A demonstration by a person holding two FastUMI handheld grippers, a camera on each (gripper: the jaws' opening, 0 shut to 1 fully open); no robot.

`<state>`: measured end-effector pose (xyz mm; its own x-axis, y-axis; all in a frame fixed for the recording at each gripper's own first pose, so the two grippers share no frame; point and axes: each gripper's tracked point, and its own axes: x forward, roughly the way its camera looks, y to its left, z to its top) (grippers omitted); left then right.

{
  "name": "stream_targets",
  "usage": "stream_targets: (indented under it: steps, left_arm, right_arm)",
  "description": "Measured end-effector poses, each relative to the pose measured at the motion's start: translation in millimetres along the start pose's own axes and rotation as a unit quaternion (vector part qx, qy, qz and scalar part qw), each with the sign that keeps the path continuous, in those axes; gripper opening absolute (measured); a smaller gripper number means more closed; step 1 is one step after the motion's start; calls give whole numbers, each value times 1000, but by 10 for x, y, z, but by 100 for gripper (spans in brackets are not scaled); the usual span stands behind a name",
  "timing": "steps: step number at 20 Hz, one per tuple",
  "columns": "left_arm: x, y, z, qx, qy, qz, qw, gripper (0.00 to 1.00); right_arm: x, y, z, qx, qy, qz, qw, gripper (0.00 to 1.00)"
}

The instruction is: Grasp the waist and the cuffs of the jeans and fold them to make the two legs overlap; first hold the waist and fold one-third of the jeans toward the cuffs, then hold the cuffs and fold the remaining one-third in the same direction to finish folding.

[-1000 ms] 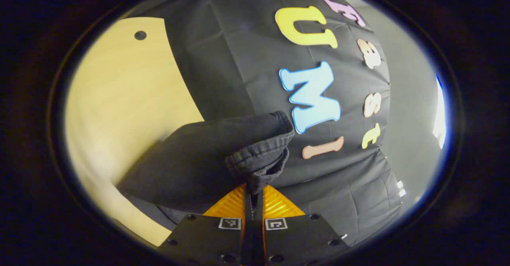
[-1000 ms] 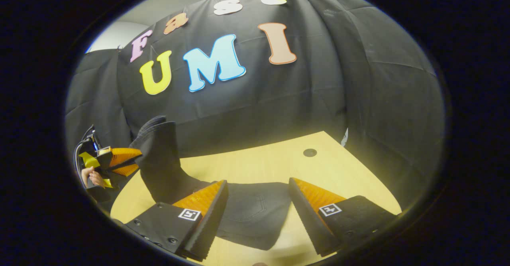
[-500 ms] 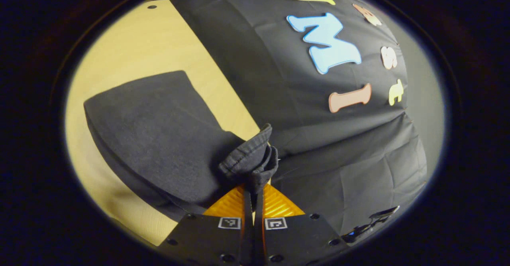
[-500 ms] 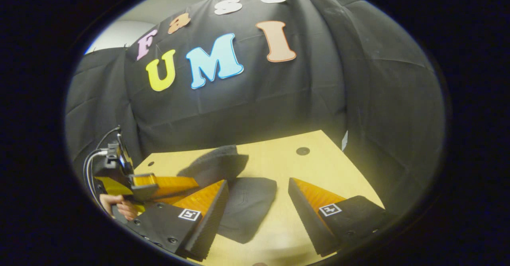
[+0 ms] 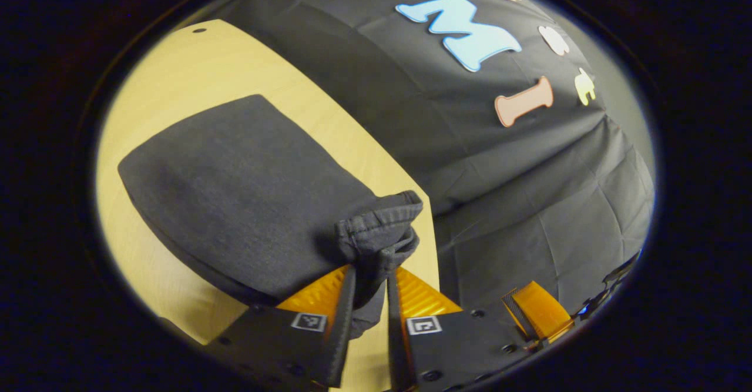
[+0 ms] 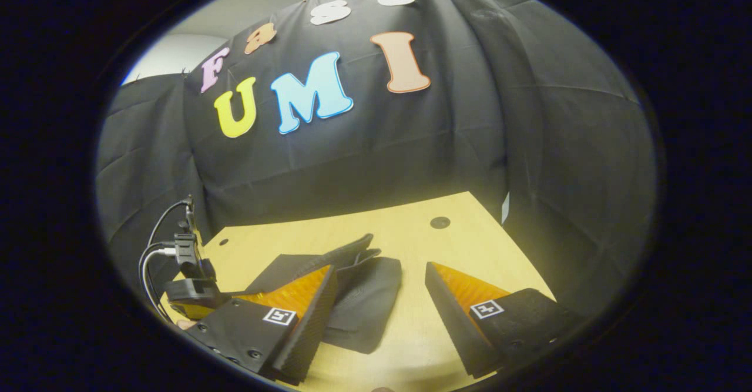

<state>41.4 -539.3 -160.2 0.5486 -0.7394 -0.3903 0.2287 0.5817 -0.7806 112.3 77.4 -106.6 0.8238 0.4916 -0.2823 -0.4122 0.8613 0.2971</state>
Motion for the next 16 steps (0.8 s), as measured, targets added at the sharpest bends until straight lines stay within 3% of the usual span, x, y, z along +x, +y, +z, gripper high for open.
stream_targets:
  steps: [1,4,5,7,8,10,11,12,13,14,15,16]
  left_arm:
    - [-30,-47,37,15,-5,1,1000,36]
    - [-286,-192,232,84,-30,3,996,80]
    - [-407,-235,327,108,-41,5,993,81]
    - [-690,-313,523,163,-72,7,984,95]
    - [-810,-332,666,194,-90,14,977,96]
    - [-1138,-403,984,259,-134,26,956,100]
    - [-1373,-450,1138,297,-162,35,940,96]
    - [-1534,-458,1252,323,-181,44,928,100]
    - [-1711,-447,1324,346,-195,51,916,96]
    - [-1934,-455,1392,376,-209,65,900,96]
    - [-2104,-439,1454,402,-223,69,885,98]
    - [-2227,-408,1499,412,-230,76,878,98]
  right_arm:
    - [-20,4,14,-1,-5,-4,1000,91]
    - [-121,22,19,-11,-17,-19,1000,92]
    - [-164,46,27,-14,-21,-22,999,92]
    - [-278,103,50,-24,-33,-30,999,92]
    - [-323,129,71,-30,-39,-35,998,92]
    - [-446,207,154,-38,-58,-44,997,92]
    - [-520,276,221,-42,-73,-50,995,92]
    - [-584,329,272,-46,-83,-55,994,92]
    - [-669,399,331,-54,-98,-62,992,92]
    - [-708,447,354,-61,-106,-67,990,100]
    - [-776,516,390,-75,-118,-75,987,86]
    - [-818,550,411,-84,-126,-83,985,94]
